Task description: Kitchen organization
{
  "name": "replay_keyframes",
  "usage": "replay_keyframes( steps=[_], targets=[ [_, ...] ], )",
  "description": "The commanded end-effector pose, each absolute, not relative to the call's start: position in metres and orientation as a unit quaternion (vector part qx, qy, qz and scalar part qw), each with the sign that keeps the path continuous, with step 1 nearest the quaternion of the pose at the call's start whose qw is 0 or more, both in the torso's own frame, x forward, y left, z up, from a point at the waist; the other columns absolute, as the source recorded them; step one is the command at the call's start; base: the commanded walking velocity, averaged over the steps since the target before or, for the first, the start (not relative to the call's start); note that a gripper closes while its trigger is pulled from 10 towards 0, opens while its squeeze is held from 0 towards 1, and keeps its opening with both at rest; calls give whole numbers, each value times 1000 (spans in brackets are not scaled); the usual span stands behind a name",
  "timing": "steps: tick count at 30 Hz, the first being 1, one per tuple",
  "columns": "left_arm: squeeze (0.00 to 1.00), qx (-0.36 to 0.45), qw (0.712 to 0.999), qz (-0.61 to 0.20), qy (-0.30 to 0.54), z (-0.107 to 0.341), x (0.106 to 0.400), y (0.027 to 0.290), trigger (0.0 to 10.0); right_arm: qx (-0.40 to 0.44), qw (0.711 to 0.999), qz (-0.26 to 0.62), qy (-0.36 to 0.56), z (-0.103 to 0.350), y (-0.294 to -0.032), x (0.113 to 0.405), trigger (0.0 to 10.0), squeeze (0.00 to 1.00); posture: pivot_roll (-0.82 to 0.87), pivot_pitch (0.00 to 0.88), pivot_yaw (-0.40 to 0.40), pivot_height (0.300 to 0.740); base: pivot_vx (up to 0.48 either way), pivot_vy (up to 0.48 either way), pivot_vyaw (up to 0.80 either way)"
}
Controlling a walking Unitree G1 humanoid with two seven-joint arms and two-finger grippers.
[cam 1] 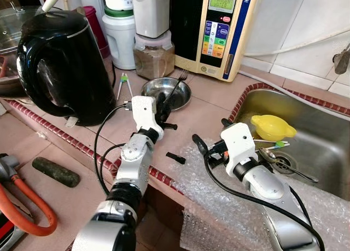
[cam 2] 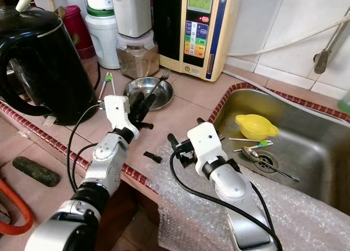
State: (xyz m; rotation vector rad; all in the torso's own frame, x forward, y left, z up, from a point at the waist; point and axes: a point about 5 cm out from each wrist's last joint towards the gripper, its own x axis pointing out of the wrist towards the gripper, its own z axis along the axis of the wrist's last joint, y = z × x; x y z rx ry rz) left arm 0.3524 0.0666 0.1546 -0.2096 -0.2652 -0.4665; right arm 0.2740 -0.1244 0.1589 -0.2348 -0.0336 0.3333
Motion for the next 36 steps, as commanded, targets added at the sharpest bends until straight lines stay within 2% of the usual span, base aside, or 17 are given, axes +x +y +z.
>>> replay_keyframes(
  steps=[1,9,11,15,20,26,36],
  targets=[
    [0,-97,951,-255,-150,165,350,60,0,-95,984,144,-33,166,-130,279,10000,0,-77,36,13,740,0,0,0],
    [0,-83,912,-367,-160,171,329,33,0,110,991,59,-53,188,-153,294,10000,0,-73,30,18,740,0,0,0],
    [0,-80,909,-376,-162,172,327,31,0,128,989,56,-56,189,-154,294,10000,0,-73,30,18,740,0,0,0],
    [0,-77,891,-419,-161,174,319,19,0,230,970,58,-60,191,-154,295,10000,0,-77,27,23,740,0,0,0],
    [0,-75,877,-445,-166,178,312,12,0,303,948,75,-58,194,-149,297,10000,0,-77,25,26,740,0,0,0],
    [0,-74,864,-472,-157,176,306,6,0,323,939,103,-61,199,-145,303,10000,0,-70,22,26,740,0,0,0],
    [0,-72,876,-449,-158,179,313,13,0,309,947,80,-44,188,-155,300,10000,0,-64,16,23,740,0,0,0]
  ],
)
